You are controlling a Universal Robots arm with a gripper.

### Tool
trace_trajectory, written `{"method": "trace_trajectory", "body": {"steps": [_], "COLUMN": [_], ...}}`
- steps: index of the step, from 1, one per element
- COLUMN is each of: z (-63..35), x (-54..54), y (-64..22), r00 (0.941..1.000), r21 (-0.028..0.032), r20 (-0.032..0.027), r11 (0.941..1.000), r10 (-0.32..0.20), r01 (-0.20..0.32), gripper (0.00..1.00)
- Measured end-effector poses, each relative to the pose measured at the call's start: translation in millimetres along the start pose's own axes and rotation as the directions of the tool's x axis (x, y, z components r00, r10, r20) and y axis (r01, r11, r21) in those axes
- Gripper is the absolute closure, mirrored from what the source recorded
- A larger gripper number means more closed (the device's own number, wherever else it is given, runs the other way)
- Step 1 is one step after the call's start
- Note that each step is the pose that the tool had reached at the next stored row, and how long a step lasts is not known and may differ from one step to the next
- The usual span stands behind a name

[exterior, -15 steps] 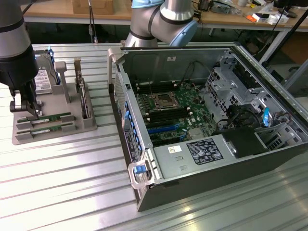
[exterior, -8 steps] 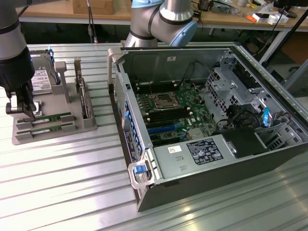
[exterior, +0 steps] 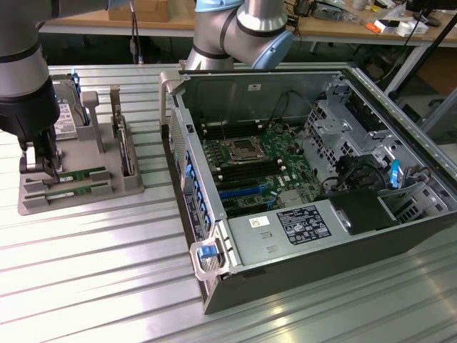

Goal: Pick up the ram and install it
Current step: 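Pick up the ram and move it above insertion slot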

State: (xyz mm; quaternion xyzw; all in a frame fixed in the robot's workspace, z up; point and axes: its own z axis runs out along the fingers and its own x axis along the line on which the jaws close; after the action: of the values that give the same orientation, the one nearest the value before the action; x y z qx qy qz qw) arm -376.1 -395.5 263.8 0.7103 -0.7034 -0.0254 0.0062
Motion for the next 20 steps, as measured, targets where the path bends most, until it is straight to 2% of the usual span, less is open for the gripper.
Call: {"method": "trace_trajectory", "body": {"steps": [10, 13, 16, 20], "z": [13.7, 20.6, 35.6, 44.9], "x": [0.5, 0.3, -2.4, -5.8], "y": [-18.9, -20.9, -22.0, -21.7], "r00": [1.0000, 1.0000, 1.0000, 1.0000], "r21": [0.0002, 0.0002, 0.0002, 0.0001], "r20": [0.0001, 0.0000, 0.0001, -0.0002], "r11": [1.0000, 1.0000, 1.0000, 1.0000], "r10": [0.000, 0.000, 0.000, -0.005], "r01": [0.000, 0.000, 0.000, 0.005], "gripper": [0.64, 0.64, 0.64, 0.64]}}
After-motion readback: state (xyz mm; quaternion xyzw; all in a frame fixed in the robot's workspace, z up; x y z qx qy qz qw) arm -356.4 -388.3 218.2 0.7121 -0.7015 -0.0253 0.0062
